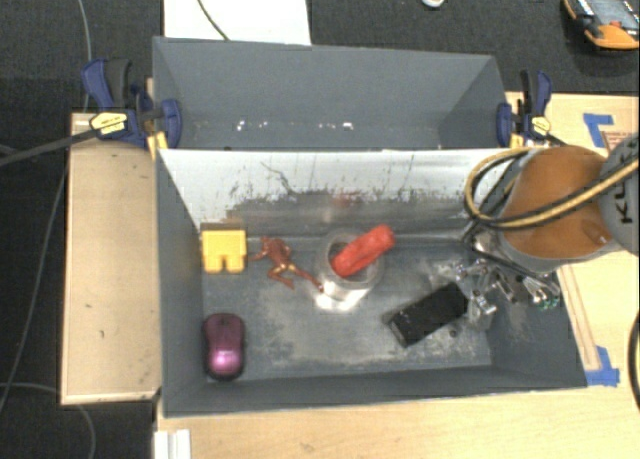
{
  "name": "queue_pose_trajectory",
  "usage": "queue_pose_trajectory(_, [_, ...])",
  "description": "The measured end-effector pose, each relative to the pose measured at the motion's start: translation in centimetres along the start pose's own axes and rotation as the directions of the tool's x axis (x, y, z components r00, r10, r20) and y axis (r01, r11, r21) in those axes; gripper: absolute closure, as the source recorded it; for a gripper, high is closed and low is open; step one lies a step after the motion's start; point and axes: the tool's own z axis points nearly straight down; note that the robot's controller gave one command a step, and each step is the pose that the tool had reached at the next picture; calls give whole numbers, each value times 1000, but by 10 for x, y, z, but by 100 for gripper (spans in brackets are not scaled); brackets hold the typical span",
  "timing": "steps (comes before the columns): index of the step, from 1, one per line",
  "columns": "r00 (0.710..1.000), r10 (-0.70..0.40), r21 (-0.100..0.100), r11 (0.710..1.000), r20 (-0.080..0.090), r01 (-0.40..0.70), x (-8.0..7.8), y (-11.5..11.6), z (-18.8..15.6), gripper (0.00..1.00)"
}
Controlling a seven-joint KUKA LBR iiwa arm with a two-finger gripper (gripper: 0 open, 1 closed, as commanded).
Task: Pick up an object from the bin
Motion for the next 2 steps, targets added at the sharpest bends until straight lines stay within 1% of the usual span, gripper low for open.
queue_pose_trajectory(2, [1000, 1, 0, 1000, 0, -1, 0, 0, 0, 100])
